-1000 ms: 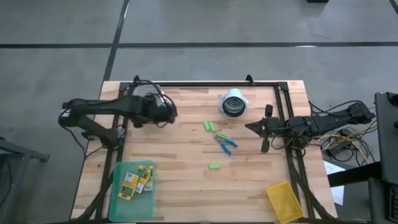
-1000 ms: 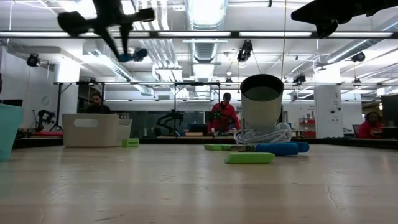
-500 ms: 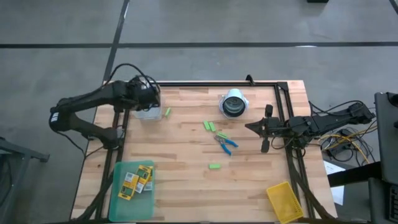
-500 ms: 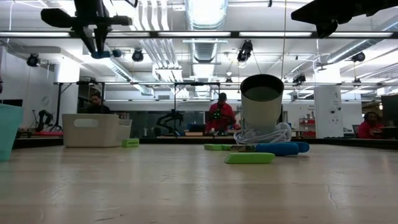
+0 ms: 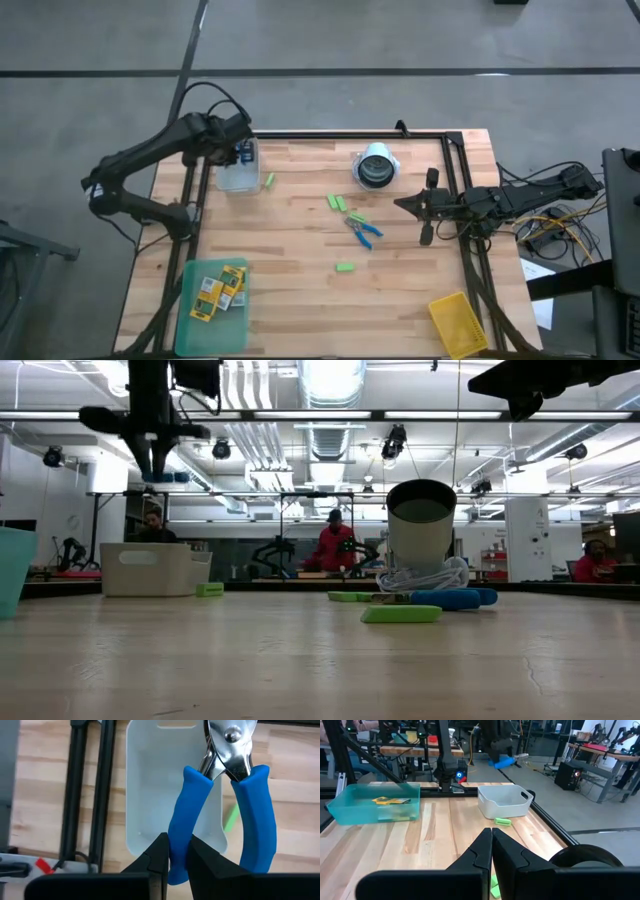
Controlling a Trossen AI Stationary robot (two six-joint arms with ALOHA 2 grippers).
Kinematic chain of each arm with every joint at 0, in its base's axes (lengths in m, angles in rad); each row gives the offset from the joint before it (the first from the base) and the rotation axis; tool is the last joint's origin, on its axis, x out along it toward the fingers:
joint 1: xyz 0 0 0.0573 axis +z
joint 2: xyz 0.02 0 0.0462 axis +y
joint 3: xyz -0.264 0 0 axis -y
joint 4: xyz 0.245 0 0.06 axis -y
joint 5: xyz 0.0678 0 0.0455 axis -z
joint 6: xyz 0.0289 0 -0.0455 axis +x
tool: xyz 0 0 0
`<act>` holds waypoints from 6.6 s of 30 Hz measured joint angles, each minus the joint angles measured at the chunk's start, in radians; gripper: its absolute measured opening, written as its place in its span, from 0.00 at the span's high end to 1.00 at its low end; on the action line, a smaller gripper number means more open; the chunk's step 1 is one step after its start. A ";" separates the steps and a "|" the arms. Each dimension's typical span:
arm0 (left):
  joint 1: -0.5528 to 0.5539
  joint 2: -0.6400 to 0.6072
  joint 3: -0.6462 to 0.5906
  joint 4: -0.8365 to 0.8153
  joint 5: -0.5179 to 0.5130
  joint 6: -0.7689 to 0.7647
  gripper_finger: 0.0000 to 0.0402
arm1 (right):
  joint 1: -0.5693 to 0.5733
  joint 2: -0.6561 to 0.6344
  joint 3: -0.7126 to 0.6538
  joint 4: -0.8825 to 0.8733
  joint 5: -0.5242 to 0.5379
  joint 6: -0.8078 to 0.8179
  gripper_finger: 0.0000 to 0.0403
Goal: Pick & Place School Supplies
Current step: Put the blue puncher hole into the gray bin
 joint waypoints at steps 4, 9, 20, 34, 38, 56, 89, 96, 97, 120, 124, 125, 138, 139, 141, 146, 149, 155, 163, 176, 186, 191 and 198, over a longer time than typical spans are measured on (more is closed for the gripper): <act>0.082 0.005 -0.064 0.074 0.059 0.060 0.88 | 0.000 0.000 0.000 0.000 0.000 -0.001 0.98; 0.164 0.023 -0.137 0.136 0.116 0.100 0.88 | 0.000 0.000 0.000 0.000 0.000 0.000 0.98; 0.215 0.047 -0.293 0.349 0.135 0.201 0.88 | 0.000 0.000 0.000 0.000 0.000 -0.001 0.98; 0.221 0.143 -0.418 0.477 0.179 0.198 0.88 | 0.000 0.000 0.000 0.000 0.000 -0.001 0.98; 0.222 0.177 -0.426 0.504 0.179 0.200 0.88 | 0.000 0.000 0.000 0.000 0.000 -0.001 0.98; 0.227 0.313 -0.426 0.563 0.199 0.259 0.88 | 0.000 0.000 0.000 0.000 0.000 -0.001 0.98; 0.237 0.247 -0.314 0.494 0.169 0.351 0.62 | 0.000 0.000 0.000 0.000 0.000 -0.001 0.98; 0.239 0.159 -0.197 0.388 0.152 0.352 0.62 | 0.000 0.000 0.000 0.000 0.000 0.000 0.98; 0.239 0.146 -0.179 0.374 0.152 0.352 0.62 | 0.000 0.000 0.000 0.000 0.000 -0.001 0.98; 0.138 -0.103 0.022 0.350 0.326 0.411 0.62 | 0.000 0.000 0.000 0.000 0.000 -0.001 0.98; 0.061 -0.106 0.021 0.352 0.324 0.461 0.62 | 0.000 0.000 0.000 0.000 0.000 -0.001 0.98; 0.036 -0.108 0.021 0.352 0.325 0.472 0.62 | 0.000 0.000 0.000 0.000 0.000 -0.001 0.98; -0.269 -0.059 0.020 0.495 -0.016 0.403 0.62 | 0.000 0.000 0.000 0.000 0.000 -0.001 0.98; -0.277 -0.046 0.020 0.495 -0.020 0.395 0.62 | 0.000 0.000 0.000 0.000 0.000 0.000 0.98; -0.285 -0.013 0.020 0.494 -0.018 0.377 0.62 | 0.000 0.000 0.000 0.000 0.000 0.000 0.98; -0.286 0.064 0.020 0.492 -0.017 0.297 0.62 | 0.000 0.000 0.000 0.000 0.000 -0.001 0.98; -0.286 0.097 0.020 0.491 -0.008 0.271 0.62 | 0.000 0.000 0.000 0.000 0.000 0.000 0.98; -0.291 0.146 0.019 0.543 0.062 0.311 0.62 | 0.000 0.000 0.000 0.000 0.000 -0.001 0.98; -0.348 0.212 0.019 0.703 0.209 0.443 0.62 | 0.000 0.000 0.000 0.000 0.000 0.000 0.98; -0.457 0.250 0.019 1.004 0.220 0.771 0.62 | 0.000 0.000 0.000 0.000 0.000 0.000 0.98; -0.456 0.247 0.019 1.067 0.218 0.693 0.62 | 0.000 0.000 0.000 0.000 0.000 -0.001 0.98; -0.456 0.247 0.019 1.067 0.218 0.689 0.62 | 0.000 0.000 0.000 0.000 0.000 -0.001 0.98; -0.456 0.246 0.019 1.067 0.218 0.687 0.62 | 0.000 0.000 0.000 0.000 0.000 0.000 0.98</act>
